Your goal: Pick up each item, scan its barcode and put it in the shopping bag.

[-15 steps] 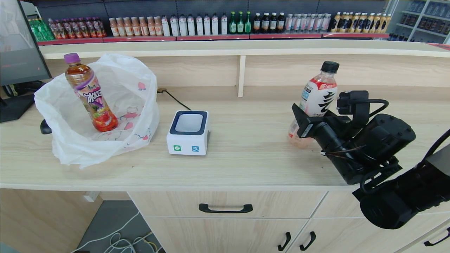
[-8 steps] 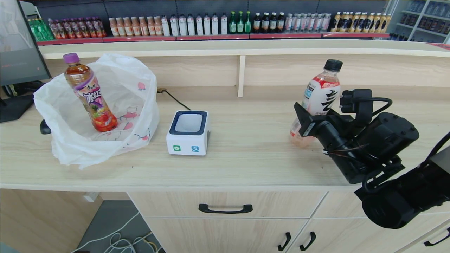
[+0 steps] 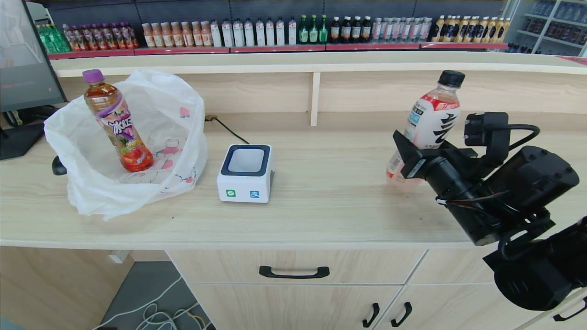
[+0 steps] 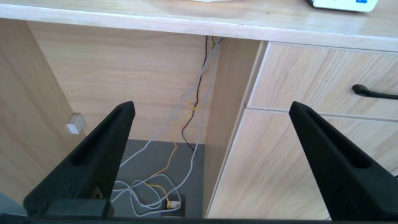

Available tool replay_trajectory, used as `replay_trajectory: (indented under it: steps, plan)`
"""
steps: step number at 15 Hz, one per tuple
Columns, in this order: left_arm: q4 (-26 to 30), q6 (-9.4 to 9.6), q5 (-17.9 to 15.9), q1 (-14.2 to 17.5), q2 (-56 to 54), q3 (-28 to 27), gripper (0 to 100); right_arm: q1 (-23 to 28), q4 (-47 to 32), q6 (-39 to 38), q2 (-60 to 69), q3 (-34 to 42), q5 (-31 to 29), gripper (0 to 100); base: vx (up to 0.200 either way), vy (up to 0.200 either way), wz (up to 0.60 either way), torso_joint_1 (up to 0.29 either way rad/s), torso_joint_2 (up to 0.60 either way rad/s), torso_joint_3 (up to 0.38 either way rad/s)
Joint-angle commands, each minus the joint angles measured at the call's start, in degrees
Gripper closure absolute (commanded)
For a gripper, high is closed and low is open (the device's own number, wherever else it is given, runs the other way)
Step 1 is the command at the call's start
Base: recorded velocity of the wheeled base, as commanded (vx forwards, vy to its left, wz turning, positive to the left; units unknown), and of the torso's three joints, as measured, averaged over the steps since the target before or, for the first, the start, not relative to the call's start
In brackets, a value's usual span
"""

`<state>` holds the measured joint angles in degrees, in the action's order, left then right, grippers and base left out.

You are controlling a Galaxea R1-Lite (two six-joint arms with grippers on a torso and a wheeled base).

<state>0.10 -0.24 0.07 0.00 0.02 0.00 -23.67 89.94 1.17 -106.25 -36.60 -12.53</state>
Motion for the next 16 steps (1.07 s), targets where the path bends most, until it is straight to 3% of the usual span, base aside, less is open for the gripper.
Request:
replay_trajectory:
  steps: [1,12,16]
  plan:
    - [-0.01,-0.02,0.01,0.00,-0.02,0.00,0,-0.06,0.06,-0.03,5.44,2.85,0.05,100,0.000,0.000,0.00,0.000,0.00,0.000]
    - [-0.01,-0.02,0.01,0.00,-0.02,0.00,0,-0.06,0.06,-0.29,26.62,19.19,0.14,100,0.000,0.000,0.00,0.000,0.00,0.000]
    - [-0.01,-0.02,0.01,0.00,-0.02,0.00,0,-6.21,0.06,-6.88,29.44,21.48,0.14,100,0.000,0.000,0.00,0.000,0.00,0.000]
